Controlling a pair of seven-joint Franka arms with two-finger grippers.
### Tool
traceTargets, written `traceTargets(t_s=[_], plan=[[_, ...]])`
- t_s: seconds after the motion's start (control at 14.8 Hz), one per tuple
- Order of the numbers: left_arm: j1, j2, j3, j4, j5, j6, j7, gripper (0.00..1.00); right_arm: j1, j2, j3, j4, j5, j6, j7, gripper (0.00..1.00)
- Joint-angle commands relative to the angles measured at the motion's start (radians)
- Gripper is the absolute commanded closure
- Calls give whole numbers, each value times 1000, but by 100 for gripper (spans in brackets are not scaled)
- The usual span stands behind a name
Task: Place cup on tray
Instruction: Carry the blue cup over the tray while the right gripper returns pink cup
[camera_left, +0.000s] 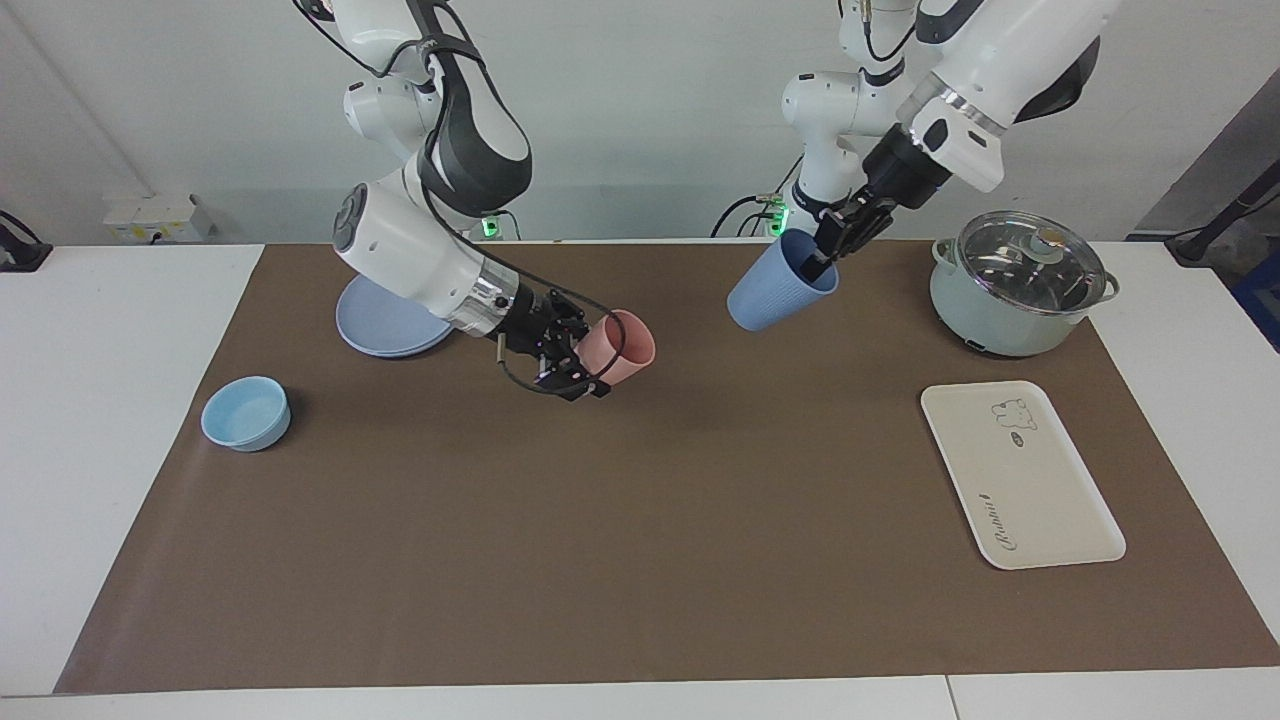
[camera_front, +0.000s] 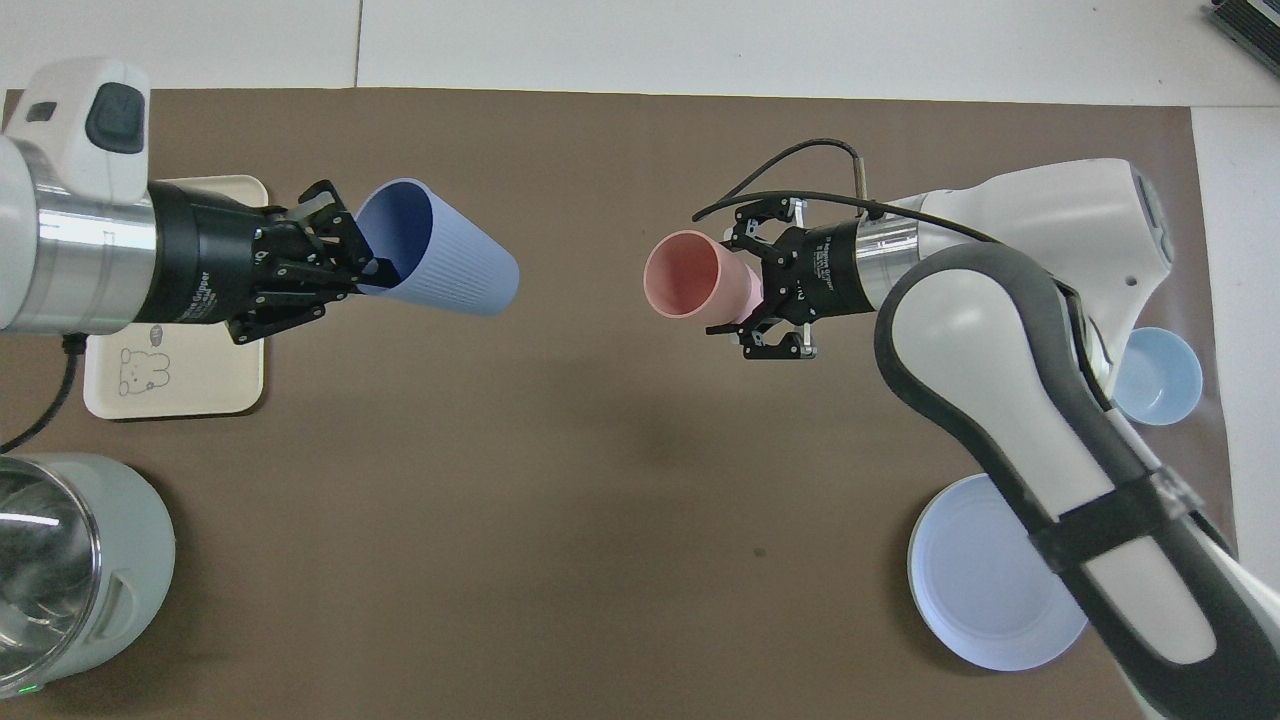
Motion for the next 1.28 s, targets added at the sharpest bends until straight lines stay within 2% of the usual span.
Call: traceTargets(t_s=[0.0, 0.2, 0.34, 0.47, 0.74, 0.95, 1.22], plan=[[93, -25, -8, -85, 71, -7, 193, 100, -111, -6, 7, -31, 140, -74, -142, 100], [206, 13, -5, -140, 144, 55, 447, 100, -226, 24, 7, -47, 220, -174, -259, 100], [271, 92, -3, -136, 195, 132, 580, 100, -291, 49, 7, -53, 266, -240, -346, 100], [399, 178, -6, -122, 201, 203, 744, 100, -344, 86, 7, -73, 311, -287, -461, 100], [484, 315, -5, -99, 203, 332, 869, 100, -433, 187, 7, -109, 349, -356, -671, 100], [512, 317, -3, -148, 198, 350, 992, 100, -478, 244, 7, -110, 365, -396, -753, 100], [513, 313, -3, -240, 197, 483, 1050, 100, -527, 290, 6, -108, 362, -441, -811, 100]])
